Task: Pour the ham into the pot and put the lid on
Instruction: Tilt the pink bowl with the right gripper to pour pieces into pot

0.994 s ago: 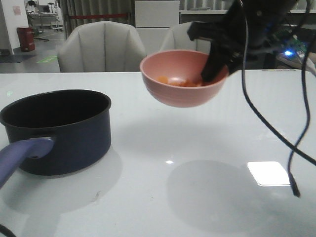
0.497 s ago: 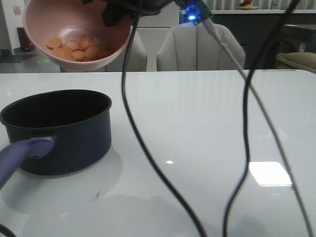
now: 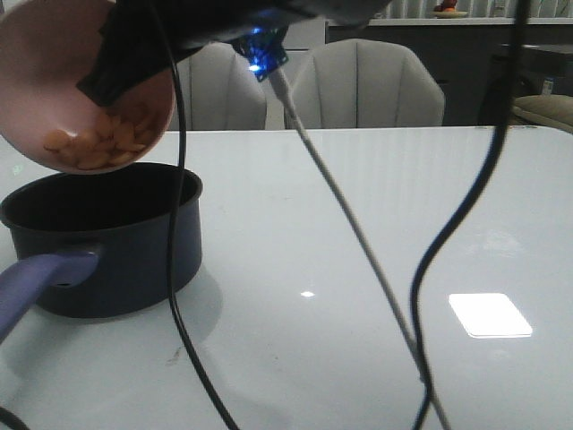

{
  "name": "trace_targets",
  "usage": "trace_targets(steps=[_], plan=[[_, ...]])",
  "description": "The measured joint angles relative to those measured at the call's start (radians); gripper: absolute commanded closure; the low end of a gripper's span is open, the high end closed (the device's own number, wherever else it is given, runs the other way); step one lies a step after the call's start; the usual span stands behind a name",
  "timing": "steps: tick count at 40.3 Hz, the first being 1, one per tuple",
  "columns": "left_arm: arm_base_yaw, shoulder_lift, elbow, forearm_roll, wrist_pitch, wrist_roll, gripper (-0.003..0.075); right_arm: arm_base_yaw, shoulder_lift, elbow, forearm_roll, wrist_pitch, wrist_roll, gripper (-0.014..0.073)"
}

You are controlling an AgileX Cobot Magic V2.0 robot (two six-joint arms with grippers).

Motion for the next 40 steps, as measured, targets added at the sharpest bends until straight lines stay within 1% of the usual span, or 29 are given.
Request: trace_targets(steps=[4,11,16,19,22,26,30,33,36,40], plan=[[0.0,0.0,0.0,0.0,0.0,0.0,0.0134,0.011,0.049,0.0,0.049,-0.133,-0.137,0.0456],[0.0,0.0,0.0,0.0,0.0,0.0,0.0135,0.011,0.128,0.0,0.065,-0.354,-0.334,0.0456],[0.0,0.0,0.0,0.0,0.0,0.0,0.0134,0.011,0.175,0.0,0.003,-0.539,-0.418,0.0456],[0.0,0.0,0.0,0.0,0.0,0.0,0.0135,0.011,0.188,0.0,-0.048,-0.589,-0.441,0.0456],[0.0,0.0,0.0,0.0,0.0,0.0,0.0134,0.011,0.194,0.0,-0.096,-0.611,-0.446,0.0456],[0.0,0.0,0.0,0.0,0.0,0.0,0.0134,0.012,0.2,0.0,-0.123,-0.617,-0.451,0.0456],[0.0,0.0,0.0,0.0,0.0,0.0,0.0134,0.015,0.2,0.0,-0.121,-0.62,-0.441,0.0456],[0.0,0.0,0.0,0.0,0.0,0.0,0.0134,0.015,0.2,0.0,-0.093,-0.62,-0.413,0.0456],[0.0,0.0,0.0,0.0,0.0,0.0,0.0134,0.015,0.2,0.0,-0.048,-0.612,-0.34,0.0456],[0.0,0.0,0.0,0.0,0.0,0.0,0.0135,0.015,0.179,0.0,0.047,-0.552,-0.164,0.0456]])
